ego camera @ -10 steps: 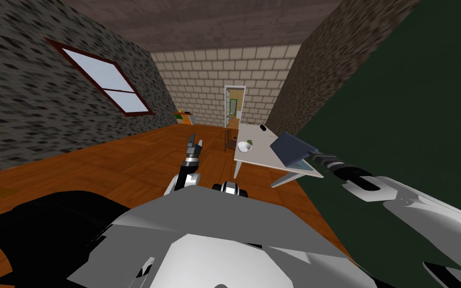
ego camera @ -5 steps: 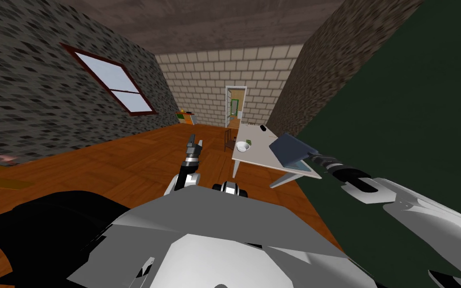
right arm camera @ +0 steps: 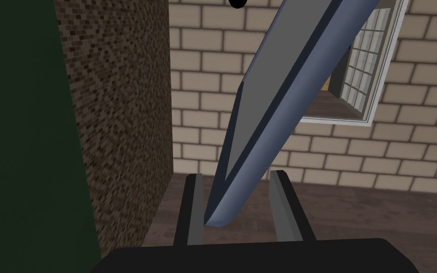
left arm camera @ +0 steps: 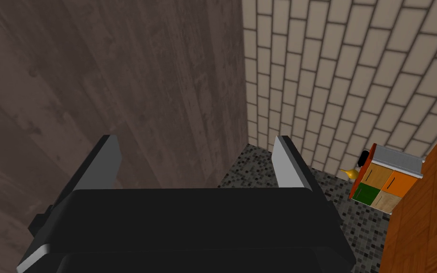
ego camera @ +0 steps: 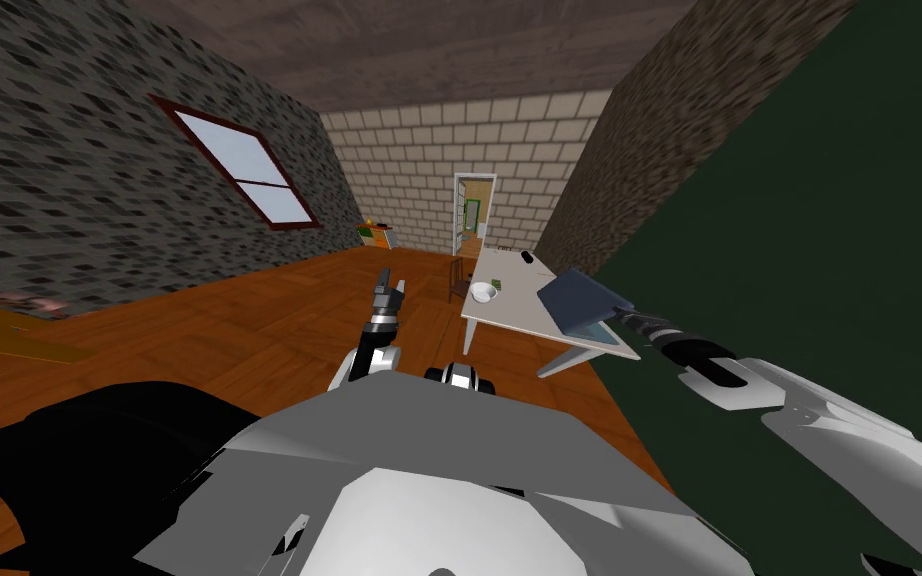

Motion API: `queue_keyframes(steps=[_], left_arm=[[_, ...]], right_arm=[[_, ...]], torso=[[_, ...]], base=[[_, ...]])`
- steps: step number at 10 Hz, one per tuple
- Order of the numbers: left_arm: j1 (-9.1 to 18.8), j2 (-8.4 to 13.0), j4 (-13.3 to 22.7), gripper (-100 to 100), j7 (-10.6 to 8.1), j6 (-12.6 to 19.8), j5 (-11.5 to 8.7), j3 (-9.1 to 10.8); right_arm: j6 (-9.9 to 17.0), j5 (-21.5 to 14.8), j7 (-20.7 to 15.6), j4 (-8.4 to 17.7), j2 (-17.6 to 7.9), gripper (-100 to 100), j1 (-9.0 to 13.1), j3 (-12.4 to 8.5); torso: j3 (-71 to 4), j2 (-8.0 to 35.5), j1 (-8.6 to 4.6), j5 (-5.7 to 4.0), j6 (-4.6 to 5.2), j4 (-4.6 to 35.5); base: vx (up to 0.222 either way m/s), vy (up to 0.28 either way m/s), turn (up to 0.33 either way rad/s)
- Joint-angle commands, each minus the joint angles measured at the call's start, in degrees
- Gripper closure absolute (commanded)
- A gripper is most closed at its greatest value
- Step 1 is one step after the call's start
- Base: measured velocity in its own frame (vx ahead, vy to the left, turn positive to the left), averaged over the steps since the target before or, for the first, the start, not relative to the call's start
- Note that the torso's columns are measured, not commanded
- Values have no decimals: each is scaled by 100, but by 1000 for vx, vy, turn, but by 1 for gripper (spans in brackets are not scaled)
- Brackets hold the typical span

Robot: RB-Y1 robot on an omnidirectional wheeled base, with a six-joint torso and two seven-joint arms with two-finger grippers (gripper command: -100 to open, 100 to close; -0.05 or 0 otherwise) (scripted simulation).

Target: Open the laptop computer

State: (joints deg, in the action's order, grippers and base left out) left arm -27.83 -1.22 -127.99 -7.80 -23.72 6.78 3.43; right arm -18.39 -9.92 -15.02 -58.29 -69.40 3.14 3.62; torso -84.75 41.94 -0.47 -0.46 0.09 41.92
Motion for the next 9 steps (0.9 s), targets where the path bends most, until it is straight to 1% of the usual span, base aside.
queue_keyframes(steps=[1, 2, 3, 4, 5, 6, 7, 8, 9], left_arm=[[0, 0, 0, 0, 0, 0, 0, 0], [0, 0, 0, 0, 0, 0, 0, 0], [0, 0, 0, 0, 0, 0, 0, 0], [0, 1, 0, 0, 0, 0, 0, 0], [0, 0, 0, 0, 0, 0, 0, 0], [-1, 0, 0, 0, 0, 0, 0, 0], [-3, 0, 0, 0, 0, 0, 0, 1], [-5, 0, -1, 0, 0, -1, 0, 2], [-6, 0, -1, 0, 0, -1, 0, 2]], right_arm=[[76, -160, 319, -62, 118, 100, -148, -89], [163, -281, 568, -186, 177, 100, -278, -215], [251, -403, 739, -311, 237, 100, -407, -341], [251, -403, 867, -311, 237, 100, -407, -341], [193, -374, 775, -261, 202, 100, -299, -339], [-20, -324, 908, -314, 255, 100, -361, -285], [-177, -276, 1004, -362, 303, 100, -433, -217], [-346, -228, 1100, -410, 352, 100, -505, -149], [-412, -228, 1100, -410, 352, 100, -505, -149]], torso=[[4, 6, -6, -4, -2, -1], [3, 3, -2, -1, 1, -1], [5, 8, -2, -1, 3, 0], [6, 9, -9, -4, 1, 0], [3, 4, -6, -2, 12, -1], [-1, 1, 19, 18, 5, 6], [-3, -3, 28, 28, 23, 9], [-14, -22, 10, 25, 27, 5], [-14, -21, 9, 10, 19, -7]], base=[[-27, -75, 32], [-34, -79, 61], [-36, -112, 100], [-23, -95, 54], [-10, -30, 14], [77, -36, -232], [238, -69, -366], [308, -38, -402], [169, -18, -196]])
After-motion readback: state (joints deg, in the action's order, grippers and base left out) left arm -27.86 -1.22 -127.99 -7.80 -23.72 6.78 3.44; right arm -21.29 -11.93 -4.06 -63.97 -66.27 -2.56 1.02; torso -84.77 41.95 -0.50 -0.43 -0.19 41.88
